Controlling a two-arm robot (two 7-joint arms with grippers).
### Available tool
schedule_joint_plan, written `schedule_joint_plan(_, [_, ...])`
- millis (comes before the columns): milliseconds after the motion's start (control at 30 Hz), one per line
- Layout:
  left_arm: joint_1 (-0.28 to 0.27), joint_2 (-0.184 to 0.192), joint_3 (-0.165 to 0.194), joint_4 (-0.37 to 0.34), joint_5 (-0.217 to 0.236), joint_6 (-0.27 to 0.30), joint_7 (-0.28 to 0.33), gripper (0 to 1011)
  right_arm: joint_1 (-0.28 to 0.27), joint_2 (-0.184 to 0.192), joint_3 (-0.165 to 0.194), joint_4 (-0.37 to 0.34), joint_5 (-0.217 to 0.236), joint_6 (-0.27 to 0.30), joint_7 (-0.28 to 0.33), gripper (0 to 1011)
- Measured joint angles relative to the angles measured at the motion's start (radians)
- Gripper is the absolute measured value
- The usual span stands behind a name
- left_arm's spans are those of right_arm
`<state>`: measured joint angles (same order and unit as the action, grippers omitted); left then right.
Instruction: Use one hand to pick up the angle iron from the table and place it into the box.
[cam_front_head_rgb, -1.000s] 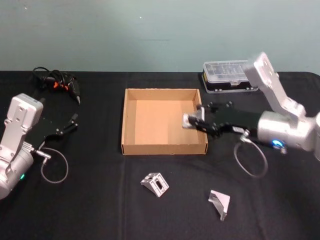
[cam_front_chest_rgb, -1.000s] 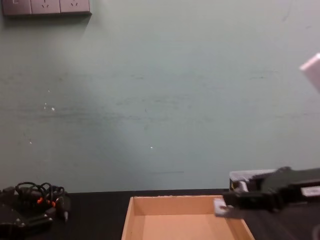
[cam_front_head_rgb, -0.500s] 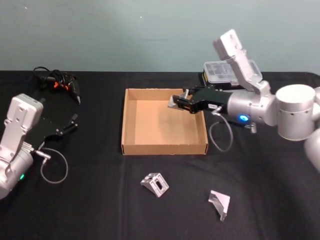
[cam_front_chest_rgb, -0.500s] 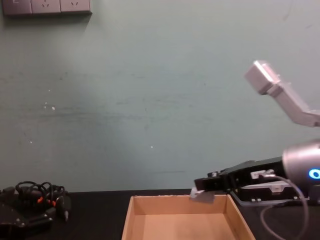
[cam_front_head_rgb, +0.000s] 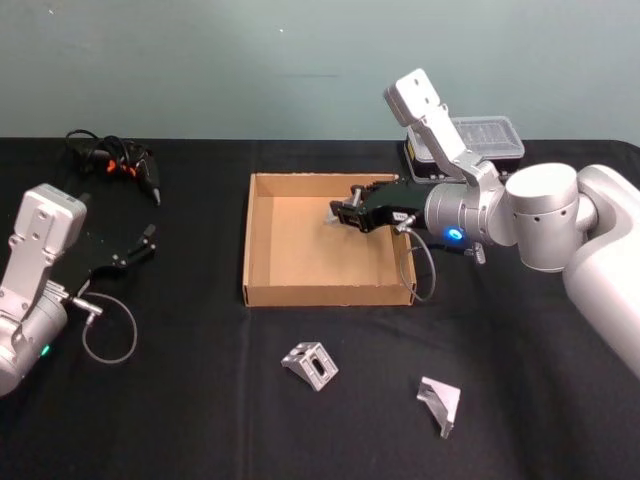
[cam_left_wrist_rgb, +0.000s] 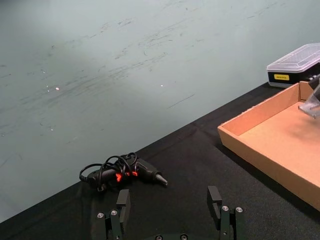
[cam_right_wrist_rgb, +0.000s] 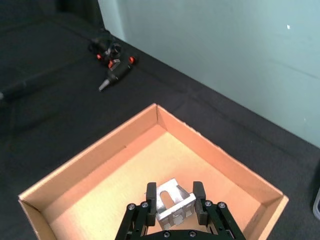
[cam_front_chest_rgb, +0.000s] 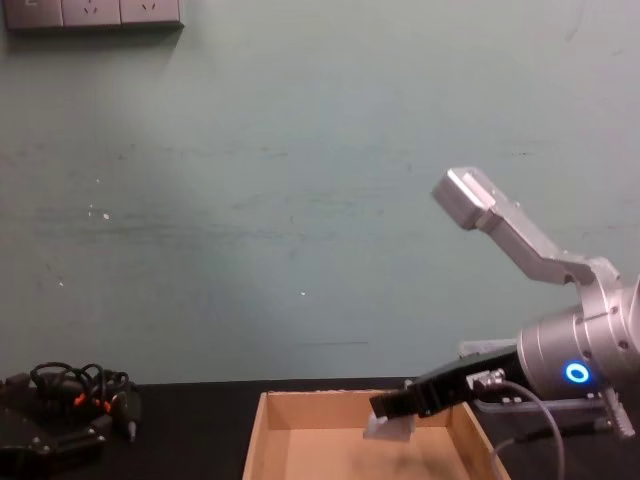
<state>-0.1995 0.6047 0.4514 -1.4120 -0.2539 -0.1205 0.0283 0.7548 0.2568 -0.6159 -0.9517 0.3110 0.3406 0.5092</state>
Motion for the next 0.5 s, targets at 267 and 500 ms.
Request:
schedule_joint_plan(267, [0.000,0.000,0.000,0.000,0.000,0.000,0.000,1011,0.008,-0.020,0.003,0.048,-0.028,0.010,-0.004,442])
schedule_joint_plan(500, [0.000,0.000,0.000,0.000,0.000,0.000,0.000,1011,0.018,-0.036,0.011,0.082,-0.046,0.006,0.004,442])
